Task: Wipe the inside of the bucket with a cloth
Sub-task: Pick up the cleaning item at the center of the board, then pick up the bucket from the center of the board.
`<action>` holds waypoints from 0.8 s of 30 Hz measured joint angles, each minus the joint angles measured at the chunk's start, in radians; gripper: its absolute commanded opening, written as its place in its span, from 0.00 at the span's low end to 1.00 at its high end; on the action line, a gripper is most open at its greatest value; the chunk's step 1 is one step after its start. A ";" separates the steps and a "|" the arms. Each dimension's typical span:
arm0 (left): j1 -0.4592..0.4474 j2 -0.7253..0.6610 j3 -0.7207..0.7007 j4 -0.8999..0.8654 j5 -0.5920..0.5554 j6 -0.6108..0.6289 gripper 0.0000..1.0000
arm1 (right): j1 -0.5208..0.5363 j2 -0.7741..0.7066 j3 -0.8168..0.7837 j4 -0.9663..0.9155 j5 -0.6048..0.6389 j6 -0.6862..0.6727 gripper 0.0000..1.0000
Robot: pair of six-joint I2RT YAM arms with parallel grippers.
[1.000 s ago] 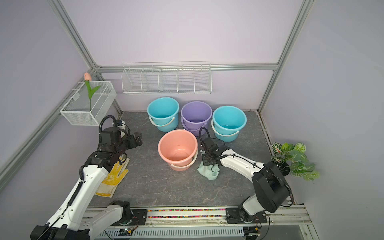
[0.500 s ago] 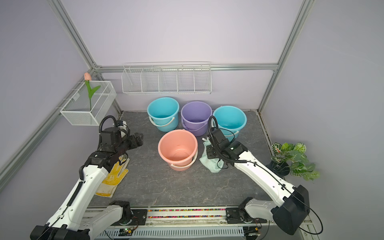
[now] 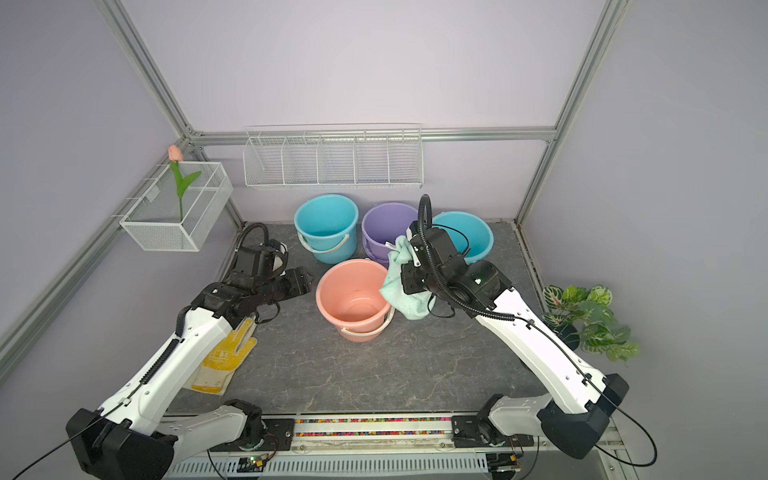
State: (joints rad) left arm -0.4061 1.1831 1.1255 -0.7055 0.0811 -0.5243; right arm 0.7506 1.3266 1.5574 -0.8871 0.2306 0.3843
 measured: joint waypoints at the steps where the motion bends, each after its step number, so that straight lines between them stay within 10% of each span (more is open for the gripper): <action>1: -0.008 0.016 0.009 -0.008 0.003 -0.019 0.67 | 0.006 0.017 0.016 0.000 -0.003 -0.002 0.07; 24: -0.076 0.287 0.142 -0.137 0.036 -0.064 0.22 | 0.099 0.215 0.159 -0.001 -0.037 -0.022 0.07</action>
State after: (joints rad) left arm -0.4820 1.4700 1.2675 -0.8425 0.1169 -0.5884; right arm 0.8494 1.5414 1.7161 -0.8883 0.1932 0.3622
